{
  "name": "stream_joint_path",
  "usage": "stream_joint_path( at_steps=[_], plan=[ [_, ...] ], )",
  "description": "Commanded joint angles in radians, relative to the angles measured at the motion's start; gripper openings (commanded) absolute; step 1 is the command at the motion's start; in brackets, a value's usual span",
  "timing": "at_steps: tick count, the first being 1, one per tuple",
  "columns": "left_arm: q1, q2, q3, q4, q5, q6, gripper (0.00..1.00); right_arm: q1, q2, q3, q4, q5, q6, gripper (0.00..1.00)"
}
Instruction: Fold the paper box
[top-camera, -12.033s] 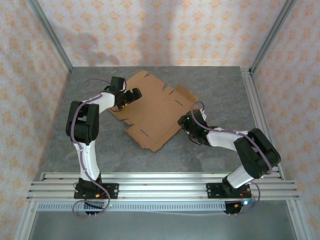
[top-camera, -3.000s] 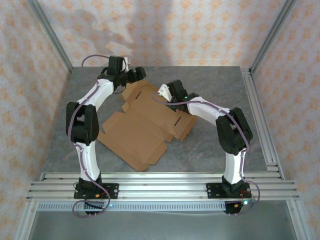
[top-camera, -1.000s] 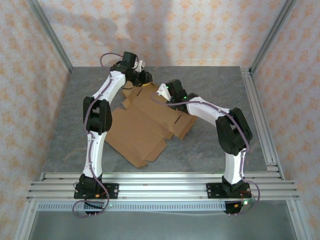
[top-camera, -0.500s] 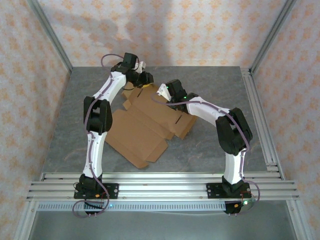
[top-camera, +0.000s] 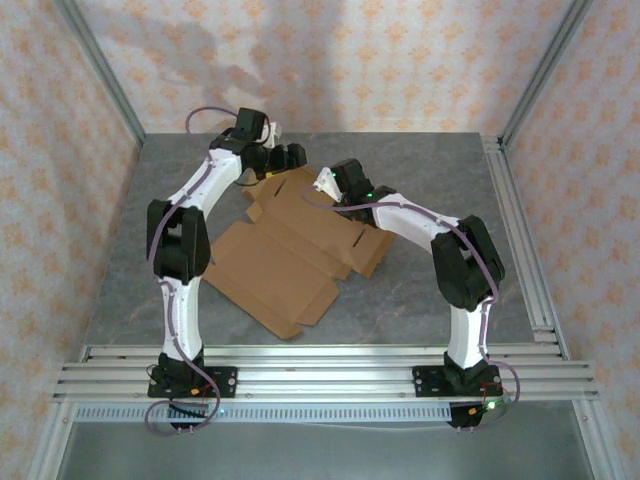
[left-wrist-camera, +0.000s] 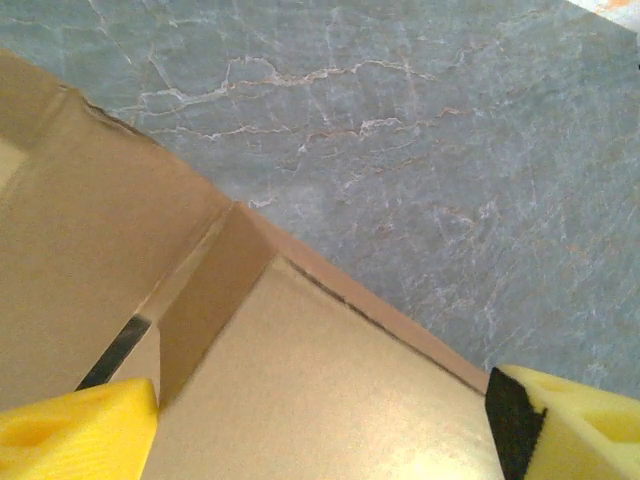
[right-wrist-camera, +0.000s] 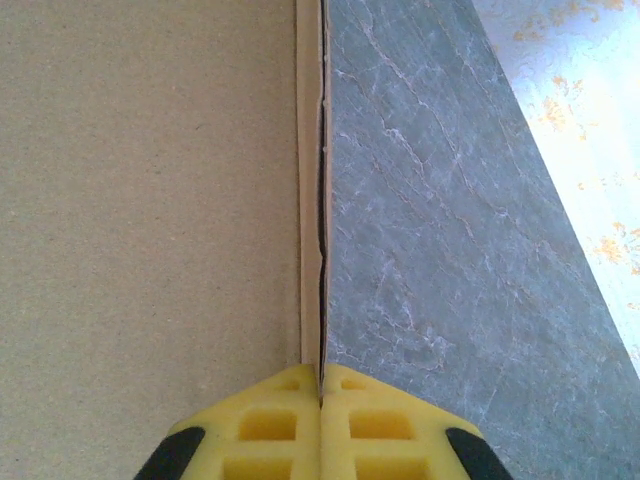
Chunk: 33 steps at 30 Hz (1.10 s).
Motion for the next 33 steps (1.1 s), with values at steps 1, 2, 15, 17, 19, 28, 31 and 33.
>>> stream_joint_path(
  at_steps=[1, 2, 15, 17, 19, 28, 31, 33],
  plan=[
    [0.008, -0.098, -0.073, 0.088, -0.087, 0.023, 0.97, 0.008, 0.012, 0.040, -0.006, 0.035, -0.009, 0.00],
    [0.011, -0.119, -0.102, 0.100, -0.102, 0.030, 0.99, 0.007, 0.010, 0.040, -0.006, 0.035, -0.006, 0.00],
    [0.137, -0.224, -0.408, 0.320, -0.180, 0.058, 1.00, 0.008, -0.023, 0.007, -0.002, 0.013, -0.013, 0.00],
    [0.146, -0.212, -0.401, 0.311, -0.182, 0.073, 1.00, 0.007, -0.034, -0.004, 0.005, 0.016, -0.020, 0.00],
    [0.150, -0.211, -0.403, 0.311, -0.183, 0.075, 1.00, 0.010, -0.041, -0.011, 0.015, 0.039, -0.035, 0.00],
    [0.138, -0.274, -0.495, 0.439, -0.118, -0.110, 1.00, 0.040, -0.032, -0.038, 0.111, 0.223, -0.168, 0.00],
    [0.107, -0.320, -0.528, 0.470, -0.115, -0.240, 1.00, 0.056, -0.034, -0.056, 0.155, 0.255, -0.195, 0.00],
    [0.073, -0.353, -0.548, 0.498, -0.120, -0.305, 1.00, 0.063, -0.035, -0.064, 0.174, 0.265, -0.200, 0.00]
  ],
)
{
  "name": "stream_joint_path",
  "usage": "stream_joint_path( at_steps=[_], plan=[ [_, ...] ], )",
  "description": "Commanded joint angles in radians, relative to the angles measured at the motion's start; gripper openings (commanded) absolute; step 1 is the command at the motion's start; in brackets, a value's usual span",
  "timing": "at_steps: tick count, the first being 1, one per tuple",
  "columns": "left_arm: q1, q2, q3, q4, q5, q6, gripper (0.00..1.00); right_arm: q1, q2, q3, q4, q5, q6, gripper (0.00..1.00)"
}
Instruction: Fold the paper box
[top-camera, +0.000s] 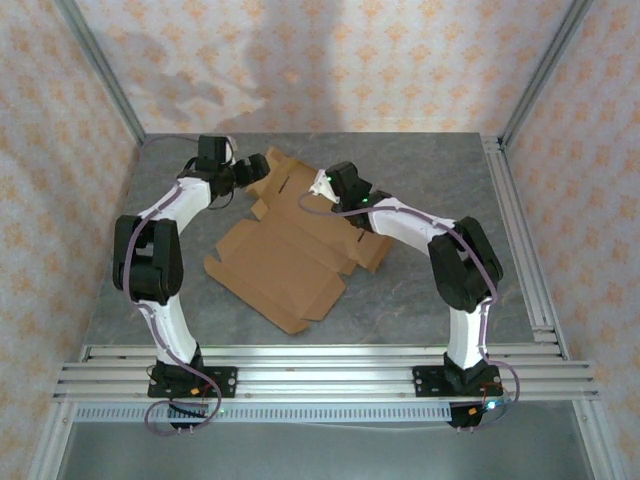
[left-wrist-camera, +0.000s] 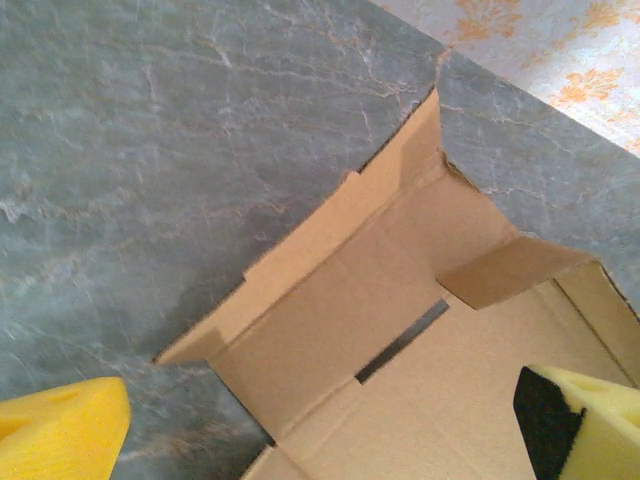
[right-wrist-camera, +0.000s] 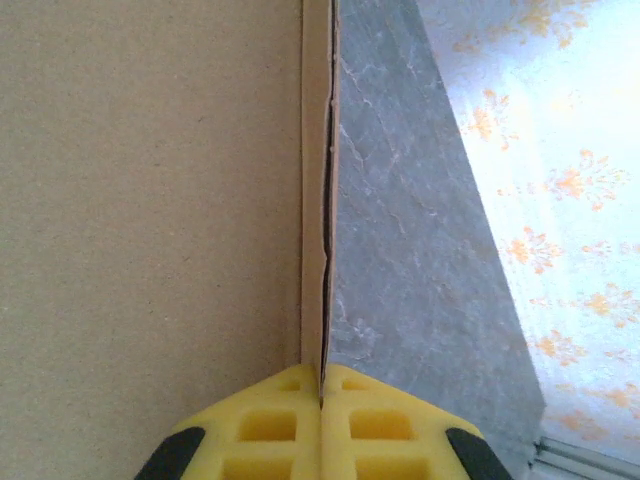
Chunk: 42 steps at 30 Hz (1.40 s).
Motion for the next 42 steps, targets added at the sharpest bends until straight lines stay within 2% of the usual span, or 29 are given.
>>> stream_joint_path(
  at_steps=[1, 10, 17, 24, 42],
  plan=[
    [-0.065, -0.103, -0.020, 0.098, 0.019, -0.177, 1.00, 0.018, -0.037, -0.024, 0.066, 0.078, -0.046, 0.00],
    [-0.187, -0.103, 0.033, 0.103, -0.011, -0.399, 0.99, 0.051, -0.052, -0.051, 0.141, 0.114, -0.083, 0.00],
    [-0.196, -0.060, 0.050, 0.130, -0.026, -0.539, 0.85, 0.071, -0.071, -0.068, 0.153, 0.114, -0.092, 0.00],
    [-0.198, -0.015, 0.076, 0.108, -0.051, -0.584, 0.77, 0.084, -0.080, -0.073, 0.156, 0.112, -0.095, 0.00],
    [-0.207, 0.124, 0.167, 0.104, -0.013, -0.607, 0.63, 0.094, -0.079, -0.064, 0.182, 0.133, -0.130, 0.00]
  ],
)
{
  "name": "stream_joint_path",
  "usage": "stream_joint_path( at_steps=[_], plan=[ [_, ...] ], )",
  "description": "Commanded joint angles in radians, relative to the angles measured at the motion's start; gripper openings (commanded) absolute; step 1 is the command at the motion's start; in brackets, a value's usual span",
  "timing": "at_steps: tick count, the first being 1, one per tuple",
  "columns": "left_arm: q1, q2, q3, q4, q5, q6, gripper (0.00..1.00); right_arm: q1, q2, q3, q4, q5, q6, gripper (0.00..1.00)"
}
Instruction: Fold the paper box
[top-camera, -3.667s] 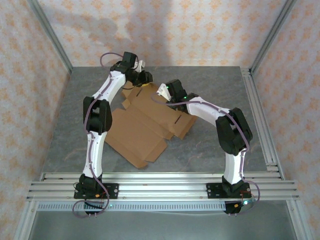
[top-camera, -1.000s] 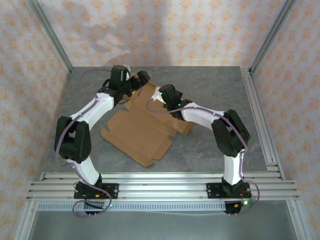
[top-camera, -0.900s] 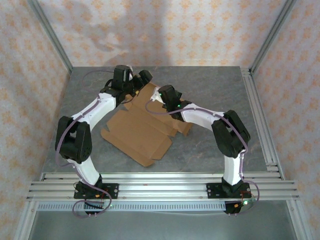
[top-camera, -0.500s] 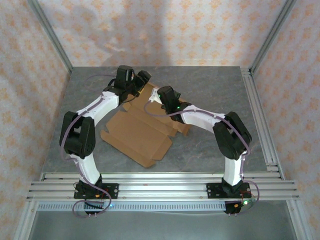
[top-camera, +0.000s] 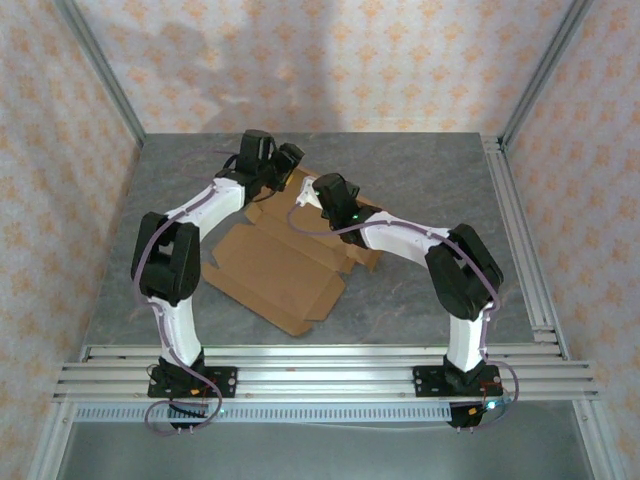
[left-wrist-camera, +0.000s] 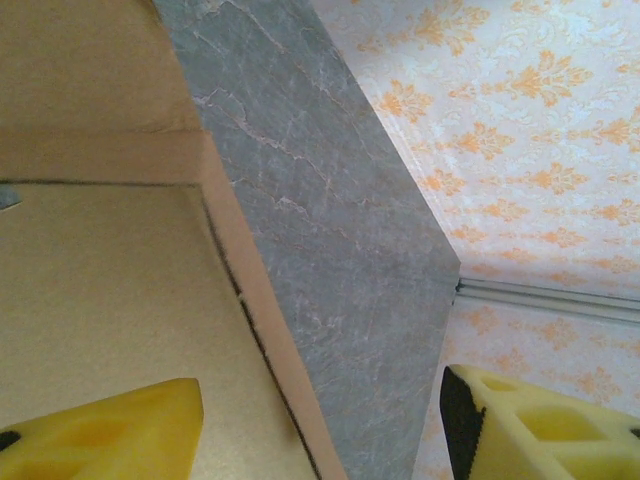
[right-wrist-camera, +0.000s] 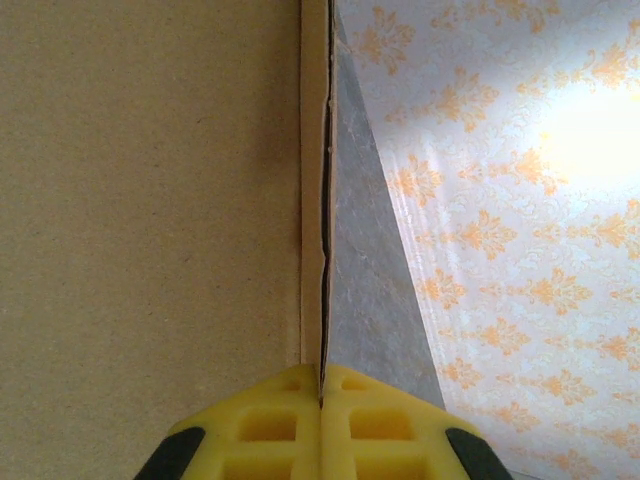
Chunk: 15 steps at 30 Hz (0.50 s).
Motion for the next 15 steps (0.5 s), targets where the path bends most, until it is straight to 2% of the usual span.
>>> stream_joint_path(
  at_steps=[1, 10, 15],
  plan=[
    [-0.008, 0.034, 0.041, -0.002, 0.004, -0.014, 0.62, 0.008, -0.035, 0.006, 0.026, 0.029, -0.016, 0.00],
    [-0.009, 0.102, 0.118, -0.024, 0.021, -0.017, 0.52, 0.009, -0.040, 0.000, 0.027, 0.026, -0.028, 0.00],
    [-0.011, 0.110, 0.130, -0.022, 0.028, -0.022, 0.37, 0.009, -0.038, -0.006, 0.027, 0.031, -0.039, 0.00]
  ],
)
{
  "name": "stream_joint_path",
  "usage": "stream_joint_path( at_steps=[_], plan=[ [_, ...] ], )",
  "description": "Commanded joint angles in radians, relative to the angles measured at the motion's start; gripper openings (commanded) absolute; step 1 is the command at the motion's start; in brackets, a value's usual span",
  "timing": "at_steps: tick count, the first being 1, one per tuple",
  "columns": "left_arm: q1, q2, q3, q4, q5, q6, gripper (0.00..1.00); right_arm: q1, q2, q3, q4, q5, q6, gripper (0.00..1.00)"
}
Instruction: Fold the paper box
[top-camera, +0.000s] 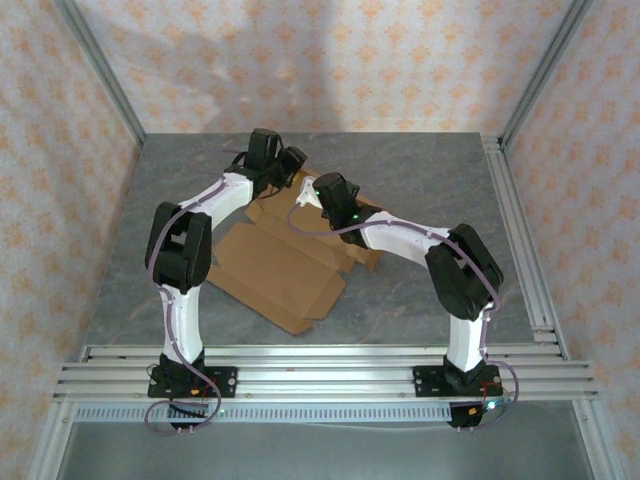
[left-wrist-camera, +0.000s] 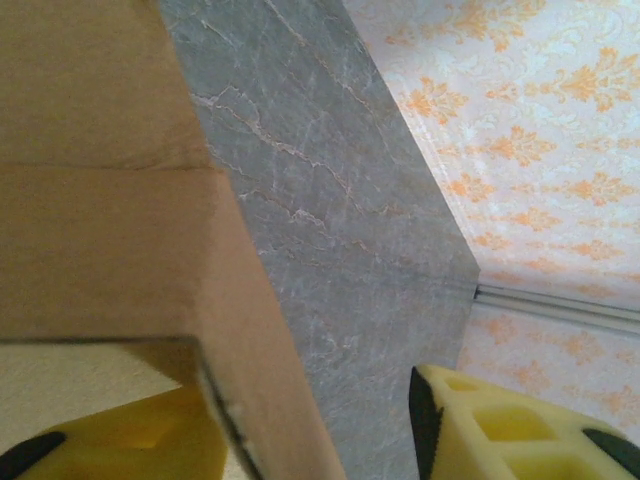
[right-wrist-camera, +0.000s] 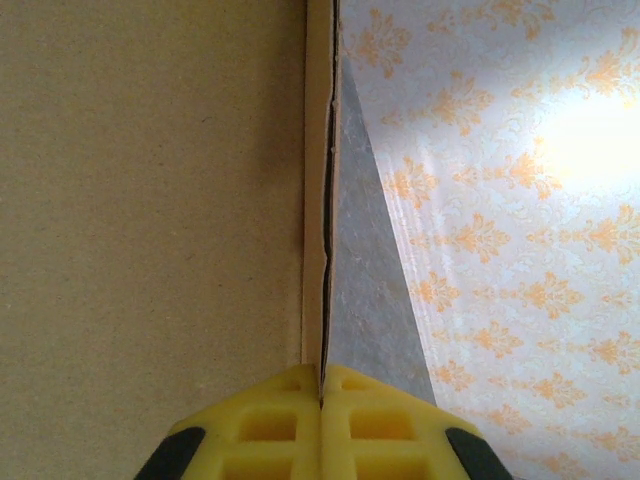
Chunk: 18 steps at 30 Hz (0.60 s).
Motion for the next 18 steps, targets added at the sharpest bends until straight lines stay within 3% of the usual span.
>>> stream_joint_path(
  at_steps=[1, 4, 7, 9, 12, 18],
  plan=[
    [-0.012, 0.003, 0.037, -0.007, 0.013, 0.002, 0.33, 0.009, -0.038, -0.006, 0.019, 0.030, -0.016, 0.00],
    [-0.011, 0.002, 0.036, -0.006, 0.015, 0.003, 0.19, 0.009, -0.041, -0.006, 0.020, 0.029, -0.016, 0.01],
    [-0.011, -0.005, 0.034, -0.007, 0.018, 0.008, 0.09, 0.009, -0.051, -0.002, 0.005, 0.010, 0.011, 0.08],
    [-0.010, -0.011, 0.033, -0.010, 0.016, 0.016, 0.05, 0.009, -0.068, 0.003, -0.041, -0.039, 0.054, 0.33],
    [-0.010, -0.022, 0.028, -0.014, 0.009, 0.039, 0.01, 0.008, -0.102, 0.007, -0.089, -0.124, 0.129, 0.61],
    [-0.010, -0.035, 0.023, -0.003, 0.033, 0.073, 0.00, -0.018, -0.176, 0.007, -0.141, -0.306, 0.296, 0.81]
  ],
)
